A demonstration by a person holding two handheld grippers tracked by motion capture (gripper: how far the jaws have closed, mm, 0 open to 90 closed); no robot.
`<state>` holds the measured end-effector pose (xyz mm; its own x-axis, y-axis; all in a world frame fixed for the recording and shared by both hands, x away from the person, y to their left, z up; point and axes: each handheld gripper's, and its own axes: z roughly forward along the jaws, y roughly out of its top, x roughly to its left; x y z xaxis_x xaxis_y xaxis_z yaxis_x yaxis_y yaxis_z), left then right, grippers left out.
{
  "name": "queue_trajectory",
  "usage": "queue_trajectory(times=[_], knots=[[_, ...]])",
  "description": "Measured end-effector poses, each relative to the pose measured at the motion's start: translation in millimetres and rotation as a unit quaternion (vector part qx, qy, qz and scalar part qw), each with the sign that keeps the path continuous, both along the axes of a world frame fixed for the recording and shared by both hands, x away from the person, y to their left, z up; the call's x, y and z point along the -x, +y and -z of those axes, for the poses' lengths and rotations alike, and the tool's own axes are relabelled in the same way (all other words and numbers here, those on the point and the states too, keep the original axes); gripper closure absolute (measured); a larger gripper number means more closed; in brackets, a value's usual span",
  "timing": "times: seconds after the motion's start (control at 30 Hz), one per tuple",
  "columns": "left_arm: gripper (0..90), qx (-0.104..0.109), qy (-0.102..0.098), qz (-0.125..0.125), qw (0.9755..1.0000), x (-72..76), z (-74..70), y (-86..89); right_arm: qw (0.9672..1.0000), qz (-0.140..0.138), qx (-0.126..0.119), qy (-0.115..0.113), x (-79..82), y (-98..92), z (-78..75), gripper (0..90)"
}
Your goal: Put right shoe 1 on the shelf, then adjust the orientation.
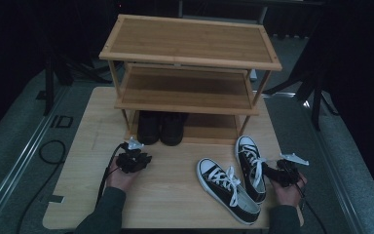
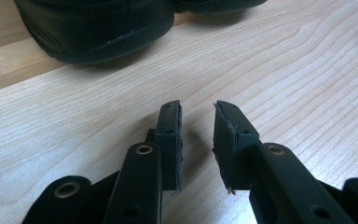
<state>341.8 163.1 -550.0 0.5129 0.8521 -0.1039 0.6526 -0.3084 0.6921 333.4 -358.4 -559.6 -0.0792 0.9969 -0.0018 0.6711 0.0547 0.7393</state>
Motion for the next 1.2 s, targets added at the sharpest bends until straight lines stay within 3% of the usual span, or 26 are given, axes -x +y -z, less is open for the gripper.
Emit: queue_trajectory(times=[0.53,0.67,0.87,1.03,1.2], knots=[[69.5,0.007,-0.009,-0.009,0.9999,1.6,1.6,4.4,1.0000,-0.004,0.000,0.000,-0.1,-0.8,-0.1,25.8],[68.8,0.000,-0.012,-0.006,0.9999,2.2,1.1,2.6,0.9999,-0.014,-0.003,-0.003,1.7,-1.8,-1.7,34.0],[68.3,0.004,-0.010,-0.007,0.9999,2.5,0.9,3.4,0.9991,-0.022,-0.019,-0.031,8.9,-3.7,-20.3,42.2],[68.4,0.003,-0.010,-0.005,0.9999,2.5,1.2,2.7,0.9968,-0.062,0.010,-0.051,13.4,1.2,-36.0,43.1],[68.4,0.006,-0.008,-0.005,0.9999,2.4,1.3,2.8,0.9943,-0.091,0.017,-0.052,17.4,5.1,-49.9,45.7]])
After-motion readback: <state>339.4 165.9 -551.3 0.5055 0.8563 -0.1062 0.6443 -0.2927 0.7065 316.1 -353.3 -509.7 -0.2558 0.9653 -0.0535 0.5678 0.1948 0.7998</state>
